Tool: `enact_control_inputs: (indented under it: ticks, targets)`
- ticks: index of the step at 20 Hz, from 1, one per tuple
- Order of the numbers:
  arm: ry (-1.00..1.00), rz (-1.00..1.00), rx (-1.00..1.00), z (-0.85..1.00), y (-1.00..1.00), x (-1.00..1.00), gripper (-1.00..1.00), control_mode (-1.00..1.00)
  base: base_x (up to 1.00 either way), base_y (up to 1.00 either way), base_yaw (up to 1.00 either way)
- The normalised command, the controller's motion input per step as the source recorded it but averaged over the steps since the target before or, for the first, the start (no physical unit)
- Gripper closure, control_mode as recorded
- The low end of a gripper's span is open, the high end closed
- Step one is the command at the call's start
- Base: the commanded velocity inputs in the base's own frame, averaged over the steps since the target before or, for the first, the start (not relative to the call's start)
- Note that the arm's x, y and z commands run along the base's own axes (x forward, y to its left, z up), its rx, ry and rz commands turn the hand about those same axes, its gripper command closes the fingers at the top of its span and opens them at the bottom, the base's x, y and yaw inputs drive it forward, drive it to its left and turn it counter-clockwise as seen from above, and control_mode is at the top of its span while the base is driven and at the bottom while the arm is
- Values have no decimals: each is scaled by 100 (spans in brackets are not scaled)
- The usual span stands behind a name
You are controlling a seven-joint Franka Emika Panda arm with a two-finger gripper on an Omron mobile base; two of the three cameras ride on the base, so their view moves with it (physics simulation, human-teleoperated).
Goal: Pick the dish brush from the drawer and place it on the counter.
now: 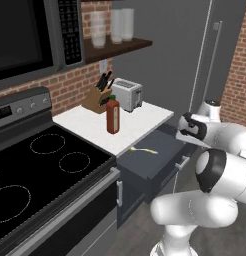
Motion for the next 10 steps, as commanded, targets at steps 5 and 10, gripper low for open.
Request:
enact_control_inputs:
  ticks: [5,10]
  targets:
    - [0,0,1,-17,0,55,-100,-100,0,0,0]
    - [0,0,0,-40,-1,52,-100,-100,0,0,0]
